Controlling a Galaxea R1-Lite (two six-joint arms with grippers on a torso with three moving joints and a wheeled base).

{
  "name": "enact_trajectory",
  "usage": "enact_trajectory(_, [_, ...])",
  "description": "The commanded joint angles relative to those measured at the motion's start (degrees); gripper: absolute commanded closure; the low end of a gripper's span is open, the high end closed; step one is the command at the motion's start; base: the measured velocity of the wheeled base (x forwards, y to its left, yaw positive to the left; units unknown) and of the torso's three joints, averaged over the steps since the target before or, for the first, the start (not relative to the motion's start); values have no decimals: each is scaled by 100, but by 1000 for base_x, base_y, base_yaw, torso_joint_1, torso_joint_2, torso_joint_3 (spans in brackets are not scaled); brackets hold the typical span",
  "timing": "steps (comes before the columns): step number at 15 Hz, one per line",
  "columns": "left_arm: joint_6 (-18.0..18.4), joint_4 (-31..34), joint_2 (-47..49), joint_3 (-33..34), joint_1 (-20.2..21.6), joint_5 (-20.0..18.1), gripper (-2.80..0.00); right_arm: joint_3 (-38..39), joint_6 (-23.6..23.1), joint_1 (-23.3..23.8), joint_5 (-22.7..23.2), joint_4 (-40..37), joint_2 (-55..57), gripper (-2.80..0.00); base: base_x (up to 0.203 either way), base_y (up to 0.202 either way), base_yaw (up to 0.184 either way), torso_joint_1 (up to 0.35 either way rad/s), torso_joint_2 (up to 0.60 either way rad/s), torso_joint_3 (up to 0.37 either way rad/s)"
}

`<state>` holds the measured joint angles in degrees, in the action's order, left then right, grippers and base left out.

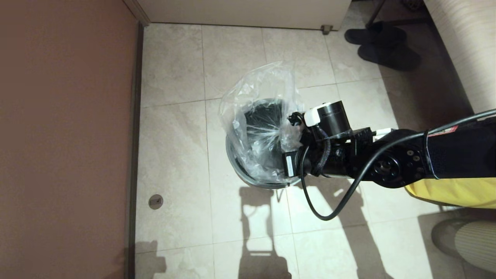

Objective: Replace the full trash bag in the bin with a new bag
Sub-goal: Put the new garbage bag on the trash can

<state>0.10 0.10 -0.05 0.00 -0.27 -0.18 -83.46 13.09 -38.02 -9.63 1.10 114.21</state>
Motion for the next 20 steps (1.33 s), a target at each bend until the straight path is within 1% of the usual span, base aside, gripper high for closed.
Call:
enact_trajectory(1, [-1, -1, 5, 0, 0, 1, 0, 6, 9, -132, -561, -21, -108, 0, 0, 0, 0, 0, 0, 0])
enact_trajectory(2, [-1, -1, 5, 0, 0, 1, 0, 20, 12, -176, -779, -63, -133, 0, 0, 0, 0, 0, 0, 0])
enact_trajectory(5, [-1, -1, 5, 0, 0, 1, 0, -95, 99, -232, -1129, -381, -157, 0, 0, 0, 0, 0, 0, 0])
enact_trajectory(7, [-1, -1, 5, 0, 0, 1, 0, -336, 553, -226, -1317, -910, -107, 0, 0, 0, 0, 0, 0, 0])
enact_trajectory(9, [-1, -1, 5, 0, -7, 1, 0, -569, 1070, -224, -1350, -1585, -40, 0, 0, 0, 0, 0, 0, 0])
enact_trajectory(11, [-1, -1, 5, 0, 0, 1, 0, -601, 1365, -230, -1511, -1935, 129, 0, 0, 0, 0, 0, 0, 0])
enact_trajectory(13, [-1, 5, 5, 0, 0, 1, 0, -603, 1679, -232, -1629, -2082, 332, 0, 0, 0, 0, 0, 0, 0])
enact_trajectory(15, [-1, -1, 5, 0, 0, 1, 0, -624, 1757, -232, -1685, -2079, 476, 0, 0, 0, 0, 0, 0, 0])
enact_trajectory(19, [-1, -1, 5, 0, 0, 1, 0, -904, 1767, -232, -1735, -2087, 491, 0, 0, 0, 0, 0, 0, 0])
enact_trajectory(20, [-1, -1, 5, 0, 0, 1, 0, -916, 1767, -232, -1735, -2083, 401, -280, 0, 0, 0, 0, 0, 0])
